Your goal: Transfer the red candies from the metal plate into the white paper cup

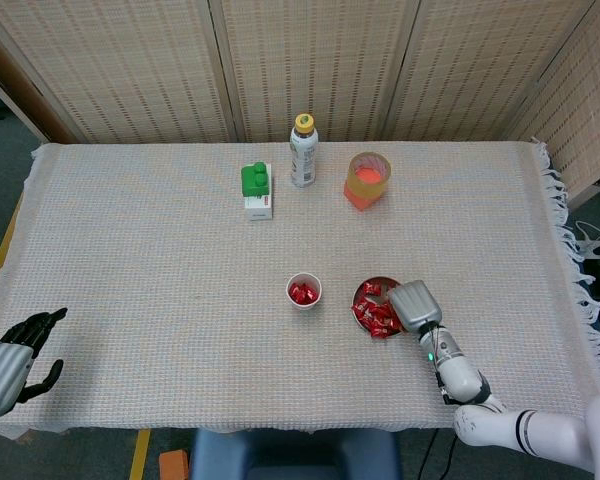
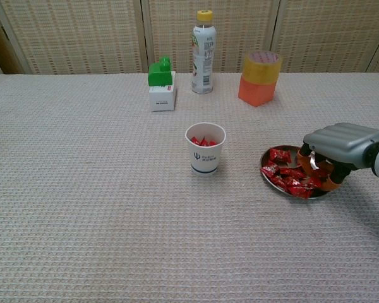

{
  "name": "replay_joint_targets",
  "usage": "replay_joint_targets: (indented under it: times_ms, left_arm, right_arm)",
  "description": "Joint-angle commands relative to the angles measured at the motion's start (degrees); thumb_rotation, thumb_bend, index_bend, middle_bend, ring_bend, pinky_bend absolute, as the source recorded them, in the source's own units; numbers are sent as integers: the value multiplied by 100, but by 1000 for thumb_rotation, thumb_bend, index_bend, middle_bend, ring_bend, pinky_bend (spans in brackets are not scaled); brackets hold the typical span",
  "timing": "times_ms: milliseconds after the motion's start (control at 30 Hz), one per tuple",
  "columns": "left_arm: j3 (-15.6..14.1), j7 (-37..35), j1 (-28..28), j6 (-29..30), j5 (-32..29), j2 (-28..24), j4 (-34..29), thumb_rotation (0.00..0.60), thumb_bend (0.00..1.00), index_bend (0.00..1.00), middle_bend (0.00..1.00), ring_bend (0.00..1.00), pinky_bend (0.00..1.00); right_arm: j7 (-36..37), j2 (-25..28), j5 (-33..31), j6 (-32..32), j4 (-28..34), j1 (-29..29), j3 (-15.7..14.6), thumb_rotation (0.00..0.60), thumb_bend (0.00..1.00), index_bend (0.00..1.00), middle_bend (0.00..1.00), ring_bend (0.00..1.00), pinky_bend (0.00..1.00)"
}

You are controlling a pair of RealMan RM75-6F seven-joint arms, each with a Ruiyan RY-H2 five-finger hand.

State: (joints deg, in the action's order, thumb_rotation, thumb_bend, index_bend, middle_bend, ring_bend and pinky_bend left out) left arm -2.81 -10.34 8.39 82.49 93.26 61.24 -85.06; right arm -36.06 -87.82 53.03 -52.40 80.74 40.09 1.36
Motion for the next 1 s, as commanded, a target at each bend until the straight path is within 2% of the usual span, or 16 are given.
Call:
replay_joint_targets:
  times_ms: [33,500,800,1000]
  left_arm:
    - [-1,-5,1,0,3,1,2,600,468,0,133,104,211]
    - [-5,10,-4,18,18,7,-3,600,467,0,133,104,210]
    - [-1,-13,-13,38,14,-2,-6,600,467,0,133,104,210]
    - [4,-113,-24,78,20,-28,18,600,467,0,132,105,211]
  right_arm:
    - [1,-12,4,-9,-4,3,14,600,317,734,763,807,992]
    - [141,280,167,-231,616,59,298,600,354,776,785,818,996]
    - [211,368,-12,-252,1339,476,957,600,354,777,785,818,997]
    - [87,55,-363,-215,1421,900,1284,600,354,776,785,818,997]
